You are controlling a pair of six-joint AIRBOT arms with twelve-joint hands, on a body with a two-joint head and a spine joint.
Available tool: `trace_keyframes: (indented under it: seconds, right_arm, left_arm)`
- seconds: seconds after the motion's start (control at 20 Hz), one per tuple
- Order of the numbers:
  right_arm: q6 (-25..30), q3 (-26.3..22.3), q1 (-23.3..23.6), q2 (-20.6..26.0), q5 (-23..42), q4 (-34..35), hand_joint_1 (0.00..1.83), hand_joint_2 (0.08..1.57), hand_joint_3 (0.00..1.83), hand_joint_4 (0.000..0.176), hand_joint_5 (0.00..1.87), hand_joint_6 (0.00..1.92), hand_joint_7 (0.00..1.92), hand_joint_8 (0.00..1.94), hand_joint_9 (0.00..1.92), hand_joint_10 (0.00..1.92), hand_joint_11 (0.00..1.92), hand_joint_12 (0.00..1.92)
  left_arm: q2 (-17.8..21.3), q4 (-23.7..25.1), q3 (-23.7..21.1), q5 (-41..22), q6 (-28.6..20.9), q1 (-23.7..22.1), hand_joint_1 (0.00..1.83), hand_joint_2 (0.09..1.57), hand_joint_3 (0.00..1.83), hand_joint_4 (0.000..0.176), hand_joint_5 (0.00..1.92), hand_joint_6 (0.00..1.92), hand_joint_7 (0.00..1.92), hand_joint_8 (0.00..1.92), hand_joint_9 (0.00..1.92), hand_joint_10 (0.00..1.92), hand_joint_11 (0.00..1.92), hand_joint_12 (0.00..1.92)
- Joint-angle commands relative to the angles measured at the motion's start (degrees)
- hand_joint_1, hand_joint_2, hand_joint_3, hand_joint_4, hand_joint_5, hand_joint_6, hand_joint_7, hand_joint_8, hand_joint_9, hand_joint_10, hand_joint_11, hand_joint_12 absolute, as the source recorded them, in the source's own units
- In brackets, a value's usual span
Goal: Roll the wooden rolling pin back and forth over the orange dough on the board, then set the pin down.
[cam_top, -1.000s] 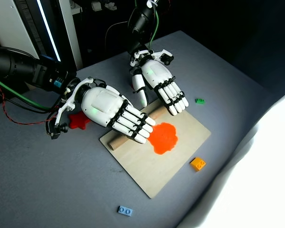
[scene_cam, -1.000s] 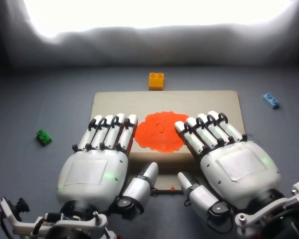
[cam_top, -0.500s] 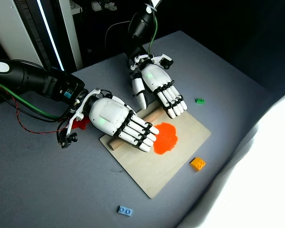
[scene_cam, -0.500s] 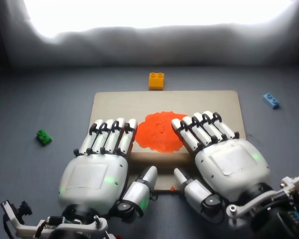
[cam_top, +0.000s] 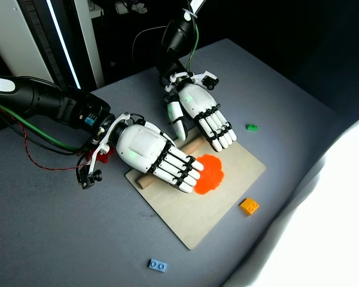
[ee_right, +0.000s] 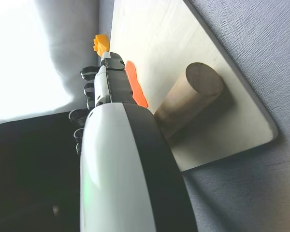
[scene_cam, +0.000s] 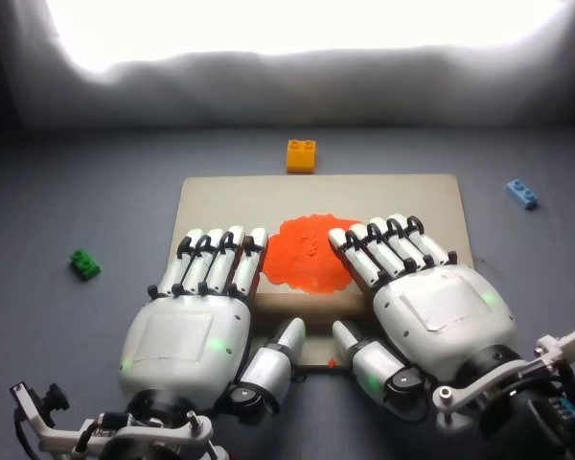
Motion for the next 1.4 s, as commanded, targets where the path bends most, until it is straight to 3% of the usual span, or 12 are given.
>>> trace_keyframes:
  seconds: [0.0,0.75,1.35]
  right_arm:
    - [0.3,0.1,0.7,0.1,4.5,-4.0,0.0,1.57,0.13,0.0,0.02,0.01,0.02,0.01,0.0,0.0,0.0,0.0]
    - [2.9,0.9,0.8,-0.1,3.2,-3.5,0.0,1.57,0.12,0.0,0.02,0.0,0.02,0.0,0.0,0.0,0.0,0.0]
    - [4.3,2.5,1.2,-2.2,6.7,0.5,0.0,1.57,0.11,0.0,0.01,0.0,0.02,0.0,0.0,0.0,0.0,0.0]
  left_arm:
    - [-0.2,4.0,0.4,-5.2,-0.2,-0.4,0.0,1.5,0.01,0.0,0.0,0.0,0.0,0.0,0.0,0.0,0.0,0.0]
    - [-1.1,4.0,2.7,-3.8,-0.1,-0.9,0.0,1.5,0.01,0.0,0.0,0.0,0.0,0.0,0.0,0.0,0.0,0.0]
    - [-2.1,4.0,4.9,-2.9,-0.2,-2.2,0.0,1.49,0.01,0.0,0.0,0.0,0.0,0.0,0.0,0.0,0.0,0.0]
